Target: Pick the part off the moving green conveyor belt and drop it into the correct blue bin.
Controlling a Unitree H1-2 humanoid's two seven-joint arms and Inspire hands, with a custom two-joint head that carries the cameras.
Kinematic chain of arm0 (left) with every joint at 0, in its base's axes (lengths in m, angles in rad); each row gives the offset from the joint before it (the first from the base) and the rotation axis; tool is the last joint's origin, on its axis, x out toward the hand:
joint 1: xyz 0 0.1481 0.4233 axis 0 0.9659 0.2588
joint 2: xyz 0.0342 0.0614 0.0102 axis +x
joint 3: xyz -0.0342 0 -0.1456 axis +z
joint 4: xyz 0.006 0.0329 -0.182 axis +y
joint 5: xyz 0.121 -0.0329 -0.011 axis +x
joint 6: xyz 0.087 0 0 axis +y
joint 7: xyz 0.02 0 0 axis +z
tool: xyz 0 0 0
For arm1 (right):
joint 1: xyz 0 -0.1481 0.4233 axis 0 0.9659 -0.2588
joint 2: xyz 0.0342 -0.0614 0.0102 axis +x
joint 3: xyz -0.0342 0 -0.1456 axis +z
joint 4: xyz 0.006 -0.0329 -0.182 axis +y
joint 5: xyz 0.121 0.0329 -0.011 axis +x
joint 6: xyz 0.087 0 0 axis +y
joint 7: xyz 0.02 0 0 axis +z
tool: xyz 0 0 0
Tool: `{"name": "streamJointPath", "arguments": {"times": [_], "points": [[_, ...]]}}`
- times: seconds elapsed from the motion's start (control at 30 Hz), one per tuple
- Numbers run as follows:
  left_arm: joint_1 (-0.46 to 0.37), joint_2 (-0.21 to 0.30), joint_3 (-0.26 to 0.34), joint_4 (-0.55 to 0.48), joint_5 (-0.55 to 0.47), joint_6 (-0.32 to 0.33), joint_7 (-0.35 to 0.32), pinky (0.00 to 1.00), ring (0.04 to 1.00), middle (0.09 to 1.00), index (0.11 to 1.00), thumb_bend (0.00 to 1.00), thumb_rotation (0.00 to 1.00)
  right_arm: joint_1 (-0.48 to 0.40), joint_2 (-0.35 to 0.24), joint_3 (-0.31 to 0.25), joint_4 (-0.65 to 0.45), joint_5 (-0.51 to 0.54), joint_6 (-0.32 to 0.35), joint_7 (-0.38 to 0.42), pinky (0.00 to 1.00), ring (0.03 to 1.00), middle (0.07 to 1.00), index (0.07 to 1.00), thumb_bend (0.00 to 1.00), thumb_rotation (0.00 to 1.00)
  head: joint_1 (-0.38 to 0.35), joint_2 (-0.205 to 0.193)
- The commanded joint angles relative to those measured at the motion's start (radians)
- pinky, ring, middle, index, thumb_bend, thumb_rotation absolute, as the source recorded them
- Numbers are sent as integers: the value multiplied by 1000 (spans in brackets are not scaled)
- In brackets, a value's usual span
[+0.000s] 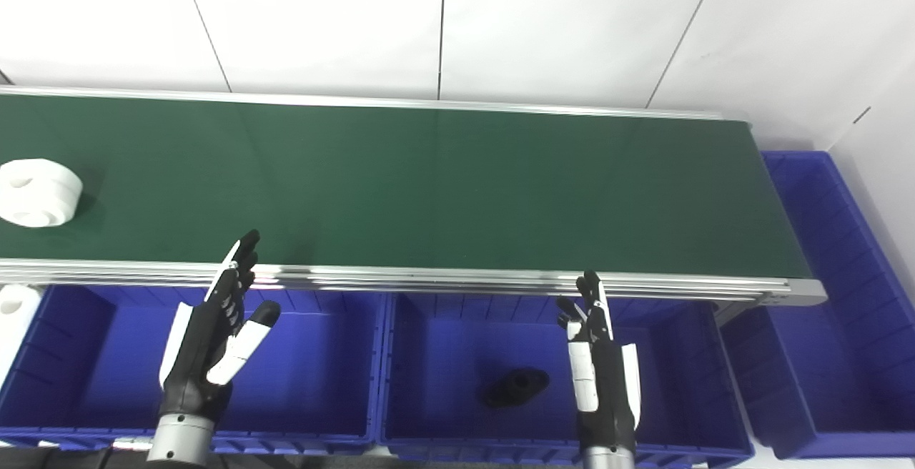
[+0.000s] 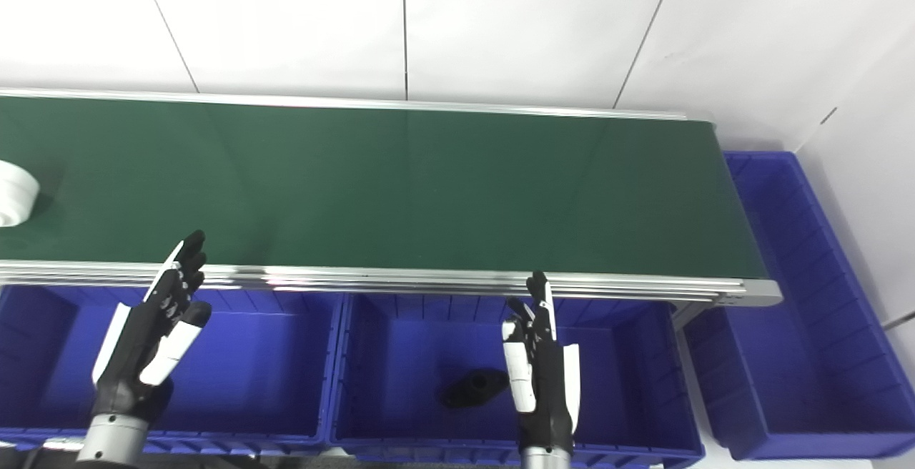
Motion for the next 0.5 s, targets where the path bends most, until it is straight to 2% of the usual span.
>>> {"name": "streamJointPath", "arguments": {"times": [0.0, 0.3, 0.47], "points": [[13, -11, -6, -13, 2, -65, 9, 1000, 1000, 1000, 991, 760, 771, -5, 2, 8, -11, -5, -72, -5, 845, 876, 964, 984, 678, 1000, 6, -8], [55, -92, -19, -4, 71, -117, 70, 1000, 1000, 1000, 1000, 725, 792, -8, -31, 8, 34, -29, -155, -12, 859, 893, 974, 958, 656, 1000, 32, -33], [62, -112, -20, -18, 80, -93, 83, 1000, 1000, 1000, 1000, 729, 802, -11, -39, 5, 49, -28, -176, -12, 859, 894, 971, 946, 662, 1000, 42, -36]]}}
